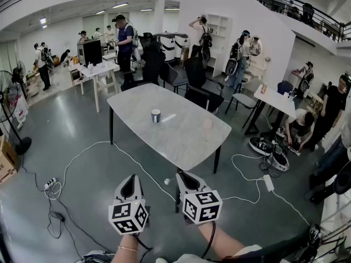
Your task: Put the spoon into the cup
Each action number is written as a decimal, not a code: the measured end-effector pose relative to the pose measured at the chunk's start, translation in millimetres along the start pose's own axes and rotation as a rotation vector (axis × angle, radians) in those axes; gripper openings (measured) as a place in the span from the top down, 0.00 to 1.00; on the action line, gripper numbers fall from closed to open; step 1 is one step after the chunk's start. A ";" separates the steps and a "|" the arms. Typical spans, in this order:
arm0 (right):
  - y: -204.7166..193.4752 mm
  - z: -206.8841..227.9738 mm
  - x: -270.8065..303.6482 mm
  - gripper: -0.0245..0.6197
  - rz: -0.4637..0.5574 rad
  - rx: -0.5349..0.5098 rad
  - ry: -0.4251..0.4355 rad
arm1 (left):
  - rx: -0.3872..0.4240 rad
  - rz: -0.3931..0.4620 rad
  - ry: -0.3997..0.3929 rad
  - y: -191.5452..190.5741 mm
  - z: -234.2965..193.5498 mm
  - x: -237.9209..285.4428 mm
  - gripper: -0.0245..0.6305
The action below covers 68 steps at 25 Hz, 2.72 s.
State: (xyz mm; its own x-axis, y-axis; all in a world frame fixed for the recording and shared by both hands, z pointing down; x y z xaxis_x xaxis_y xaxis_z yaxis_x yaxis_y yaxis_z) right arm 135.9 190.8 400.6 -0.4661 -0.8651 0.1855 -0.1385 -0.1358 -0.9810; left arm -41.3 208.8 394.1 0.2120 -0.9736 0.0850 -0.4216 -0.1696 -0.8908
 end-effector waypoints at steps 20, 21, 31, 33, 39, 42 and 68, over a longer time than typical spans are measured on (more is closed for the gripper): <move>-1.1 -17.0 26.2 0.87 0.000 0.052 -0.033 | -0.006 -0.010 -0.010 11.2 -35.6 5.1 0.94; -1.6 -18.1 28.2 0.87 -0.003 0.051 -0.032 | -0.008 -0.012 -0.007 11.3 -38.2 5.5 0.94; -0.5 -24.5 69.7 0.87 -0.016 0.066 -0.002 | -0.014 -0.026 0.029 15.3 -64.1 24.4 0.94; 1.0 -21.6 82.1 0.87 -0.016 0.069 0.001 | -0.010 -0.026 0.034 18.0 -68.0 33.7 0.94; 10.0 -3.3 126.7 0.87 -0.016 0.069 0.017 | -0.003 -0.020 0.045 30.8 -76.0 77.6 0.94; 15.6 8.5 150.4 0.87 -0.015 0.067 0.023 | 0.002 -0.016 0.046 39.7 -78.9 104.5 0.94; 14.0 111.0 282.9 0.87 -0.045 0.109 -0.077 | 0.007 -0.079 -0.043 48.6 -93.7 297.4 0.94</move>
State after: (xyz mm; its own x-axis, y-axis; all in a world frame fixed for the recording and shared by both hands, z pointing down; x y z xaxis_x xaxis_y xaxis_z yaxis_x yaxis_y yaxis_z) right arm 99.1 -109.5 433.0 -0.3923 -0.8909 0.2288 -0.0601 -0.2234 -0.9729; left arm -81.4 -103.4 417.9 0.2824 -0.9496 0.1360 -0.3961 -0.2445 -0.8850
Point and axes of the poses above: the fingertips, and each gripper's own axes: x forward along the fingers, z to its right, y out of its top, the point moved 3 cm from there along -x, backward along the fingers, and after that the axes turned 14 degrees about -x, right-handed, at the moved point
